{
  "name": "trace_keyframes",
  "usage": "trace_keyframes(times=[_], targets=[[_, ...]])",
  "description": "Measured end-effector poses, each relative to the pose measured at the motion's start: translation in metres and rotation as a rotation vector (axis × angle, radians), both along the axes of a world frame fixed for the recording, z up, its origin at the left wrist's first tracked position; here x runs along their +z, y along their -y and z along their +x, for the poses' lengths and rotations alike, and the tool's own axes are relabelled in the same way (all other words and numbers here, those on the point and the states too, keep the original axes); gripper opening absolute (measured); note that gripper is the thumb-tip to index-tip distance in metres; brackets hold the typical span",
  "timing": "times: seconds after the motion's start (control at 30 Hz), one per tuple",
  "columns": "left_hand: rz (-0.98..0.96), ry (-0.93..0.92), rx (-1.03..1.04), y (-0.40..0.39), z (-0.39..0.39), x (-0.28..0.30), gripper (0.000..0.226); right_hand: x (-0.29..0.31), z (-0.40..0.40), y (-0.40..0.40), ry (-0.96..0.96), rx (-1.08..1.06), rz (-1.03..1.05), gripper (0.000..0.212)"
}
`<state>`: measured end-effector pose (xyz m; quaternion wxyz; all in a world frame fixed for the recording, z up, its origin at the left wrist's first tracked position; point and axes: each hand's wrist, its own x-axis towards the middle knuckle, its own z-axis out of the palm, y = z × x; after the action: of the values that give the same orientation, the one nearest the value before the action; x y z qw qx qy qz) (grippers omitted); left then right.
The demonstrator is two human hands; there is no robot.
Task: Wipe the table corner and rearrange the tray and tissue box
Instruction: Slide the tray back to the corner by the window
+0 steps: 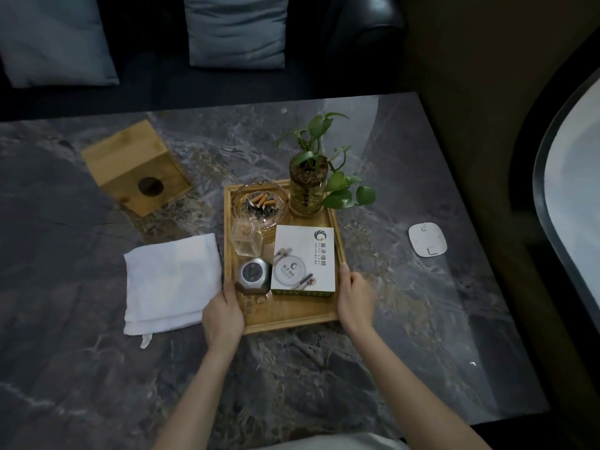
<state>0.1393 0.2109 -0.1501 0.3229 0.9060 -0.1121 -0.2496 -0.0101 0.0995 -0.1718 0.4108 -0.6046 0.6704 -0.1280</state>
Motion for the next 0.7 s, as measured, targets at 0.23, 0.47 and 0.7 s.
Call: trace_keyframes(times=[0.23, 0.47, 0.7], targets=[[-0.005, -0.002, 0.029, 0.006, -0.014, 0.0, 0.059, 0.001, -0.012, 0.01, -0.033, 0.025, -0.121, 0.05], [-0.075, 0.085, -0.013, 0.038, -0.034, 0.014, 0.055, 0.018, -0.038, 0.042, 0.011, 0.02, -0.186, 0.046], [-0.154, 0.06, -0.04, 0.076, -0.077, 0.021, 0.056, 0.034, -0.083, 0.077, 0.038, -0.011, -0.252, 0.048]])
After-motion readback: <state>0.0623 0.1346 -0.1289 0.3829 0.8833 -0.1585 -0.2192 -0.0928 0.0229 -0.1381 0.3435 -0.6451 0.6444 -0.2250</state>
